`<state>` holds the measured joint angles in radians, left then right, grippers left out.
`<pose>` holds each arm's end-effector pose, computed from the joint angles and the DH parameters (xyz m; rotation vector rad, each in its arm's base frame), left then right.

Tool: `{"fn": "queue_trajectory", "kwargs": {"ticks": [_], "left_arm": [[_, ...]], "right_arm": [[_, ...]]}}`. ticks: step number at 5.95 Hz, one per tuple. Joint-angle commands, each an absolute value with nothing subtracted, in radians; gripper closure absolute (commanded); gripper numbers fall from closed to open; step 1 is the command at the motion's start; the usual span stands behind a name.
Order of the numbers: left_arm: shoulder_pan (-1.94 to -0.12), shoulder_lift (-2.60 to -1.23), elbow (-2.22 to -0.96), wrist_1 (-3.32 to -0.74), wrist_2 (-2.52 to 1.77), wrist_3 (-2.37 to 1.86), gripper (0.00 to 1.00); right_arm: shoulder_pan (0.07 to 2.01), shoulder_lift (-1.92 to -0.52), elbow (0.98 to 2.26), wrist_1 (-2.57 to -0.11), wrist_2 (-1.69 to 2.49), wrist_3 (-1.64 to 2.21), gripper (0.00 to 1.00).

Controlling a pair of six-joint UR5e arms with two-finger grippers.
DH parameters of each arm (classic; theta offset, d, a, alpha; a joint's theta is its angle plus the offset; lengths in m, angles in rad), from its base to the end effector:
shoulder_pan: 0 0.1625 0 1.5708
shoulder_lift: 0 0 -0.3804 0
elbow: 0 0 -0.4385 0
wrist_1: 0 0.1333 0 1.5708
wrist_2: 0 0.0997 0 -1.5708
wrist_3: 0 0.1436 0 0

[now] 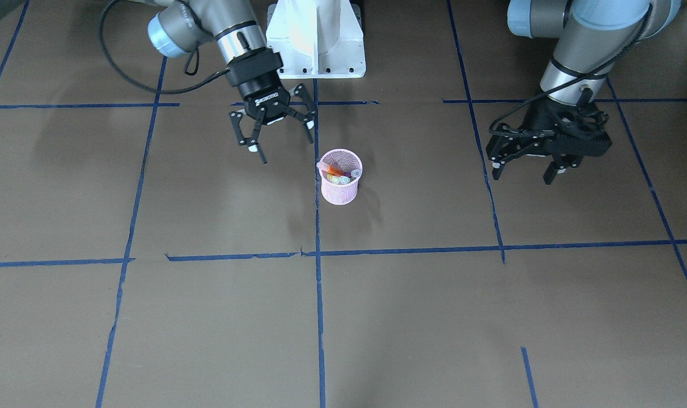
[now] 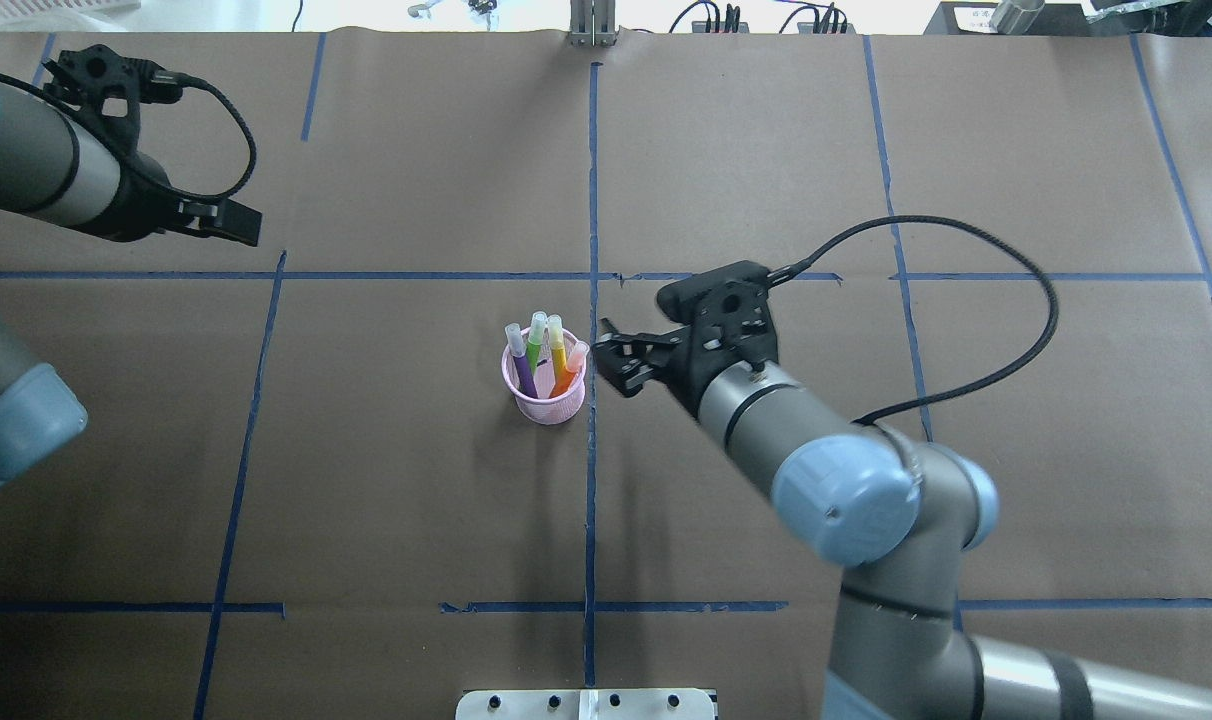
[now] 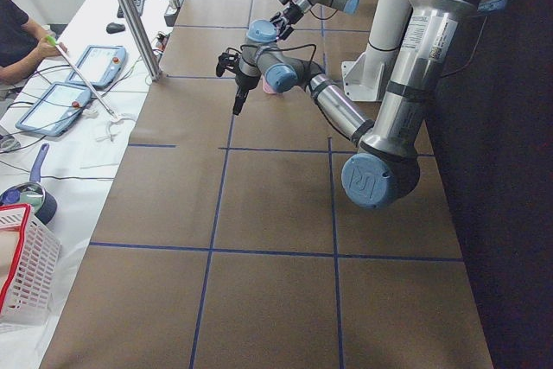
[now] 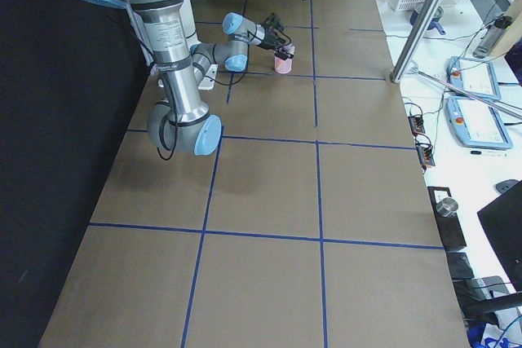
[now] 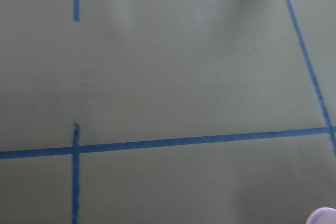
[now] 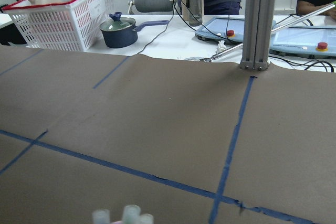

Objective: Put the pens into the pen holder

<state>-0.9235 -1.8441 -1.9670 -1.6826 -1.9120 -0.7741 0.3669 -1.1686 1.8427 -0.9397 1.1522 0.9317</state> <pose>0.3014 -0.5401 0.2825 0.3749 0.7493 0.0140 -0.5326 -0.4100 0.1771 0.9289 -0.9501 0.0421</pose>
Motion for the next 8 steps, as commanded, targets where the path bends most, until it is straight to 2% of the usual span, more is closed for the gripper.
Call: {"fn": "queue_trajectory", "kwargs": {"ticks": [1,3,5,6,8], "left_arm": [[-1.038,-1.795,-1.96,-1.603,-1.92,-0.555,0.0],[-1.223,-1.755,-1.843,-1.609,-2.135,-0.468,0.0],[-1.395,-1.74,-1.699,-1.589,-2.258,-0.149,0.0],[-1.473,-1.733,-1.662,-1.522,-2.272,0.012,0.0],[-1.531,-1.735,-1.667,-1.343,-2.273,0.113,0.0]], "right_arm": [[0.597,-1.311,1.85,-0.943,1.51,0.922,0.0],[0.91,-1.425,1.801,-0.948,1.966,0.892,0.0],[1.255,-1.457,1.508,-0.956,2.306,0.537,0.0],[1.399,-1.469,1.415,-1.097,2.351,0.229,0.0],[1.573,-1.427,1.417,-1.607,2.283,-0.287,0.0]]}}
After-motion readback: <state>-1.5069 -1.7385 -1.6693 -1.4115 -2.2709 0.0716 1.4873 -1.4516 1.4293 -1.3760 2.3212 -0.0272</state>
